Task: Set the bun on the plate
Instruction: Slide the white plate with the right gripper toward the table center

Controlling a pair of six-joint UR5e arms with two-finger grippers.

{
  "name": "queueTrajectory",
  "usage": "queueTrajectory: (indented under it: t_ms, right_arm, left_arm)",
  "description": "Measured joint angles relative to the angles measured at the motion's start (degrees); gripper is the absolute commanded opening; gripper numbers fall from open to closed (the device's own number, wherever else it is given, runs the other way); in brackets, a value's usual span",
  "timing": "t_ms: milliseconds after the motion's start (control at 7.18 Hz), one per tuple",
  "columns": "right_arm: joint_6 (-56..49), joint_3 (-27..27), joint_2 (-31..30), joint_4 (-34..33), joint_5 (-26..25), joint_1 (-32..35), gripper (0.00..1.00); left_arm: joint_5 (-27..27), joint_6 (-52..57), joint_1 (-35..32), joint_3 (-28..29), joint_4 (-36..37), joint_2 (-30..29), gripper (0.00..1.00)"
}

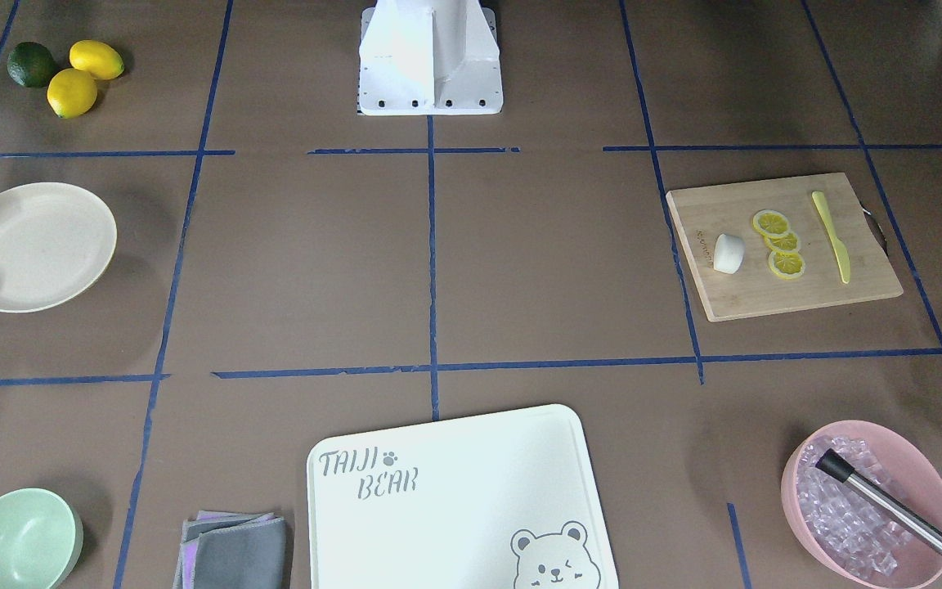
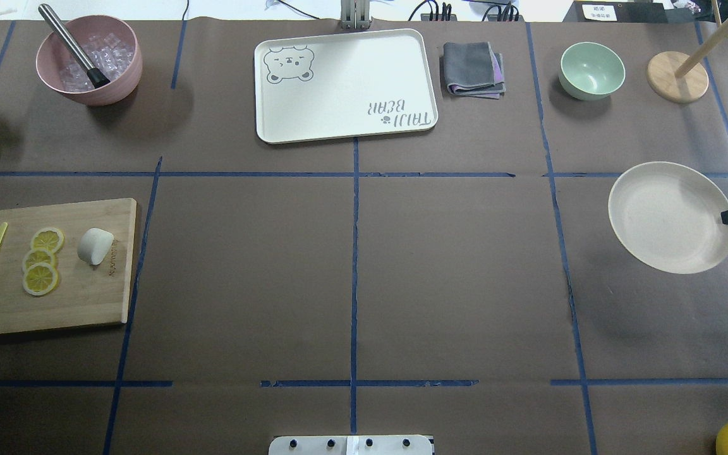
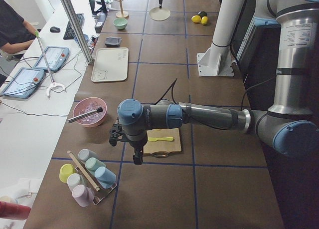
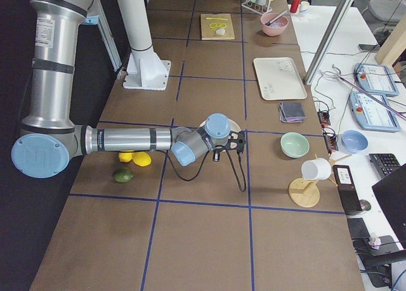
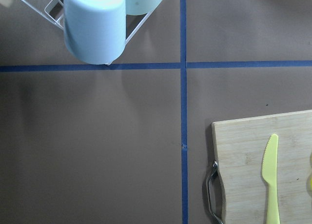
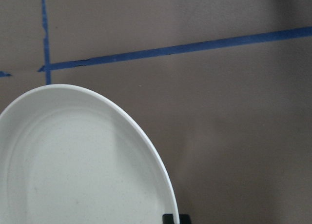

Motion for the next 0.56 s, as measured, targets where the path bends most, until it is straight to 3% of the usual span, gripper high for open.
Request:
queueTrajectory:
  t_ms: [278, 557]
  right_arm:
    - [12.11, 1.51, 7.71, -0.08, 0.8, -3.02, 0.0]
    - [24.45, 1.75, 15.74, -0.1, -3.66, -10.94, 0.0]
  left_arm:
    - [0.03, 0.0, -0.03, -0.42, 0.01, 0.05, 1.0]
    - [0.02, -0.06, -0.03, -0.57, 0.01, 0.12, 1.0]
